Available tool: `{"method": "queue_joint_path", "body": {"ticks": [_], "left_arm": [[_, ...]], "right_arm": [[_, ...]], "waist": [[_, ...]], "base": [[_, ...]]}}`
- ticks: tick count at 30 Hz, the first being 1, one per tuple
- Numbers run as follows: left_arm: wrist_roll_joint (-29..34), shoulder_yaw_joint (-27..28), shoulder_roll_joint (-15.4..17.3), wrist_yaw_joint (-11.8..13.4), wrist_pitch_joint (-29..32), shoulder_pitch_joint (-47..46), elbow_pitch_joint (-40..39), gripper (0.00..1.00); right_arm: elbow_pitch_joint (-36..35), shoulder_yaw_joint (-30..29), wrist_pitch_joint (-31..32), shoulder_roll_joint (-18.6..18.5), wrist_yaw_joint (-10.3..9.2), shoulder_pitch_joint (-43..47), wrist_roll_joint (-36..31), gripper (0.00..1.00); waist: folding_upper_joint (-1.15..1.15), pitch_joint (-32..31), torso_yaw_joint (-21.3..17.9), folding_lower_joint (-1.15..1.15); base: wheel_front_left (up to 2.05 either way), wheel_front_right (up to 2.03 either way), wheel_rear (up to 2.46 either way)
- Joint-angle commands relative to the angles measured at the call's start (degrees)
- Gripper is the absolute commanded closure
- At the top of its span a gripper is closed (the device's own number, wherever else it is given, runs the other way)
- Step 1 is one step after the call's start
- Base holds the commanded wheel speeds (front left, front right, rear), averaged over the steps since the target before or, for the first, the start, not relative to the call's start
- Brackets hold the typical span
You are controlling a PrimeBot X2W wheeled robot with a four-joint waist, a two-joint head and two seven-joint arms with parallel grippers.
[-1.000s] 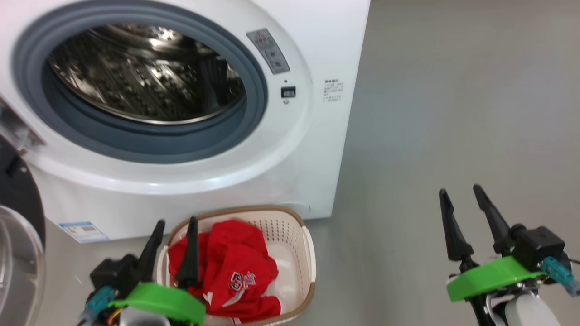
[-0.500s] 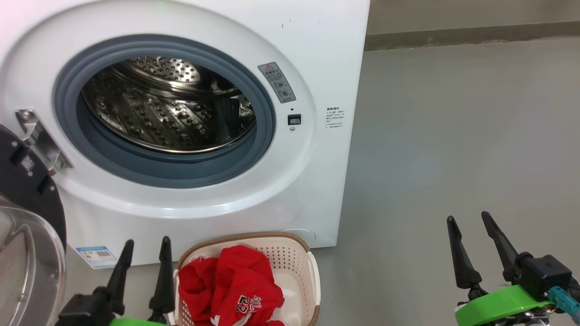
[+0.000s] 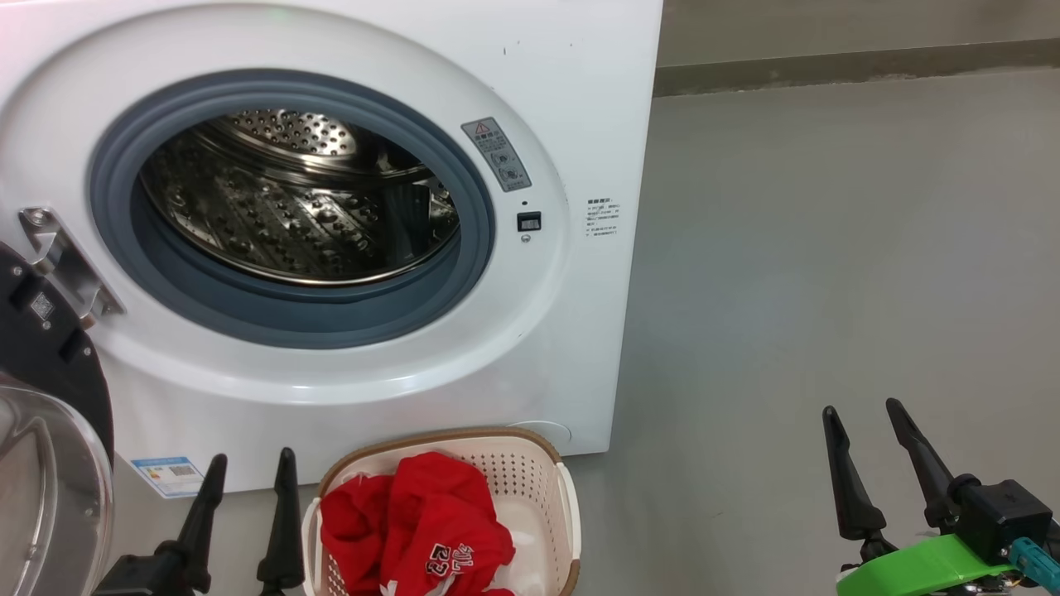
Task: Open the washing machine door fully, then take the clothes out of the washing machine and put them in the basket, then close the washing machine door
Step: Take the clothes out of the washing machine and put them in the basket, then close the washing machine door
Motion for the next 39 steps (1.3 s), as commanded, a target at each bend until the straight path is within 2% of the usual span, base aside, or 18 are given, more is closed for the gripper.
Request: {"method": "queue_joint_path", "body": {"ticks": [1, 9, 25, 39], "left_arm": [[0.9, 2.4, 0.6, 0.3, -0.7, -1.1, -1.7, 0.00], [1.9, 2.7, 0.3, 1.4, -0.7, -1.3, -1.4, 0.00], [2.0, 1.7, 0.8, 0.4, -0.7, -1.5, -1.9, 0.00], [3.1, 1.2, 0.6, 1.6, -0.7, -1.1, -2.9, 0.00]], "right_arm": [[-1.6, 1.0, -0.4, -0.6, 0.26, -0.6, 0.1, 0.00], [-1.3, 0.4, -0.4, -0.6, 0.26, -0.7, 0.4, 0.00], [-0.8, 0.3, -0.4, -0.6, 0.26, -1.1, 1.1, 0.00], [-0.5, 0.5, -0.4, -0.6, 0.26, -1.3, 0.9, 0.00]], "waist": [[0.00, 0.0, 0.0, 0.00], [0.00, 0.3, 0.1, 0.00], [0.00, 0.7, 0.5, 0.00], [0.00, 0.5, 1.3, 0.00]], "base": [[0.00, 0.00, 0.00], [-0.56, 0.55, 0.01], [-1.51, 1.51, 0.00], [-0.18, 0.18, 0.00]]}}
